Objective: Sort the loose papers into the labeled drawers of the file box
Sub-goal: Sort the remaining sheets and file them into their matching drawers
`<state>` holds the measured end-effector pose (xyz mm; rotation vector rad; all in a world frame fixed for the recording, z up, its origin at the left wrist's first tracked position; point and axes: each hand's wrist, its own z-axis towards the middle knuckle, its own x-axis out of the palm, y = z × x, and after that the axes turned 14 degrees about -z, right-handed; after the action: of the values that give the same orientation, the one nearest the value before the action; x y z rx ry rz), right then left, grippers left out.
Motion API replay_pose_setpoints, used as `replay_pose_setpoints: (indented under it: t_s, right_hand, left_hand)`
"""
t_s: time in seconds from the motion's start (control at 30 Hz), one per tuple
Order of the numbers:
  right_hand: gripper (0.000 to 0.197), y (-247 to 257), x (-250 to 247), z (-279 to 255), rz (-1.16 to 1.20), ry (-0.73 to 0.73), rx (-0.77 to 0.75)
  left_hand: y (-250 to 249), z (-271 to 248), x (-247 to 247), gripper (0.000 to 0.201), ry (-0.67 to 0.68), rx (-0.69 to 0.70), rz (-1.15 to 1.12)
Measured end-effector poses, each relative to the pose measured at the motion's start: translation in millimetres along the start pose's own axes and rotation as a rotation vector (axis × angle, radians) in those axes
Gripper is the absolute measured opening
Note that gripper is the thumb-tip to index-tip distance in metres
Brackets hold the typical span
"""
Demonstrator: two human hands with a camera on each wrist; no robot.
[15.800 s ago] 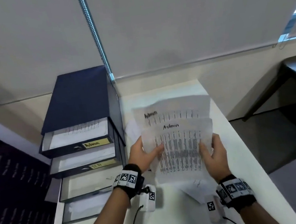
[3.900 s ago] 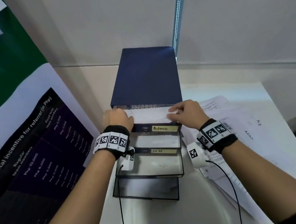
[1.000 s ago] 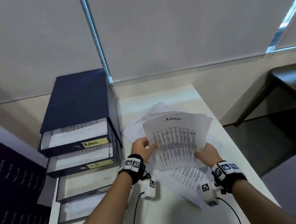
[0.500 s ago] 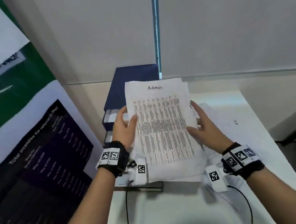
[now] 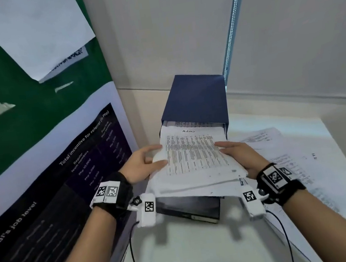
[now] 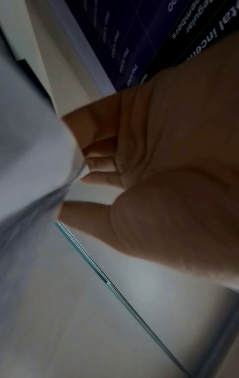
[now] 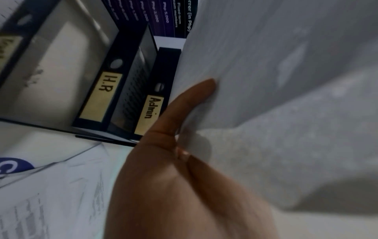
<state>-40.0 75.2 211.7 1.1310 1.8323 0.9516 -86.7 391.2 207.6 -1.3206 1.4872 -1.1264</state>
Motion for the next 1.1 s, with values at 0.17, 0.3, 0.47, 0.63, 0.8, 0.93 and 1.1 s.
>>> replay_pose_setpoints:
  t_s: [0.17, 0.3, 0.47, 0.63, 0.8, 0.93, 1.1]
  right_hand:
    - [0.033, 15, -9, 16, -0.015, 0.025, 0.074]
    - [0.028, 11, -23, 12, -0.113, 0.289, 0.108]
    - [0.036, 18, -25, 36, -0.053, 0.183, 0.076]
    - [0.027, 26, -20, 83, -0.043, -0.085, 0.053]
    - [0.015, 30, -23, 115, -0.564, -0.283, -0.149]
    - [0.019, 29, -29, 127, -0.950, -0.382, -0.303]
    - [0.010, -3, -59, 120, -0.805, -0.625, -0.327]
  left_hand:
    - [-8, 15, 9, 0.038, -0.066, 0.077, -0.043]
    - [-6, 37, 15, 0.035, -0.144, 0.071, -0.097]
    - [-4, 71, 18, 0.025, -0.295, 0.003, -0.105]
    - [-18, 97, 28, 0.017, -0.260, -0.077, 0.052]
    - [-30, 138, 38, 0.015, -0.460, 0.077, 0.371]
    - [-25, 175, 45, 0.021, -0.407, 0.046, 0.625]
    - [-4, 195, 65, 0.065, -0.223, -0.100, 1.160]
